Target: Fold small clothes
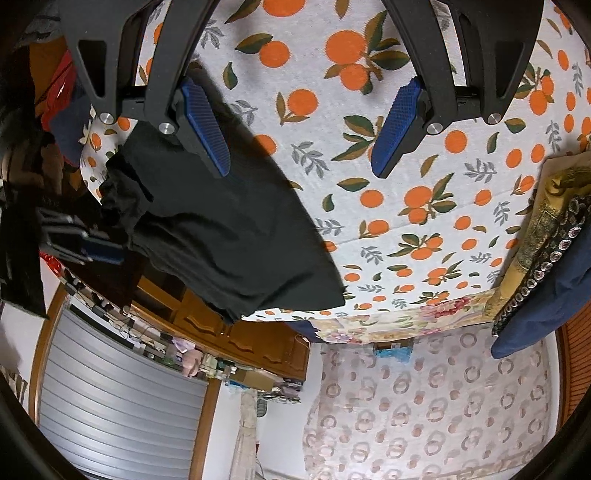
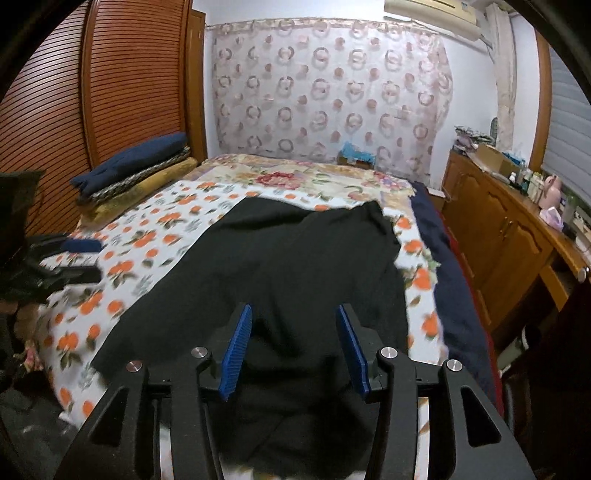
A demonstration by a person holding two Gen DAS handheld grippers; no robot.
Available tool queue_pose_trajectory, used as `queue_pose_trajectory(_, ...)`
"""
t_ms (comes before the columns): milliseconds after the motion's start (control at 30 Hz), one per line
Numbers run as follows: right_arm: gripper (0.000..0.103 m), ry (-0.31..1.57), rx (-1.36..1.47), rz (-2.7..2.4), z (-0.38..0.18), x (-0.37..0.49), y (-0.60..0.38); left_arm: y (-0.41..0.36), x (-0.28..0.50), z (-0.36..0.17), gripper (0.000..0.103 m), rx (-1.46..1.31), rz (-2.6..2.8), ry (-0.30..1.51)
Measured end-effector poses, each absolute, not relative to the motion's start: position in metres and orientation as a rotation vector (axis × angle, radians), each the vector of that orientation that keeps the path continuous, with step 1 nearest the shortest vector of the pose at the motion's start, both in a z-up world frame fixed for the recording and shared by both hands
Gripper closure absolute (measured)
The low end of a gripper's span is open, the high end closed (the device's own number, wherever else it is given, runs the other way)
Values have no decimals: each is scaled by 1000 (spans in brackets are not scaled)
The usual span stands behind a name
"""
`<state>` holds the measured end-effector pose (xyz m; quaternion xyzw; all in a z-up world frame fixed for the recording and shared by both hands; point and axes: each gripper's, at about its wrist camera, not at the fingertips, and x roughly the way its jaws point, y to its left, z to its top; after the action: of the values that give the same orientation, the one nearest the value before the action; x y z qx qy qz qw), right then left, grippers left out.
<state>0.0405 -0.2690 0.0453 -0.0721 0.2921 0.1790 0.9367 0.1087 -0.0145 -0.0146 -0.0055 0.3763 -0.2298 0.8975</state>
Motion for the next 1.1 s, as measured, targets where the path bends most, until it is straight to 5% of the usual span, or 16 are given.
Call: queue_pose_trajectory(1100, 54, 680, -161, 400, 35, 49, -262, -51, 98, -28, 23, 36, -541, 833)
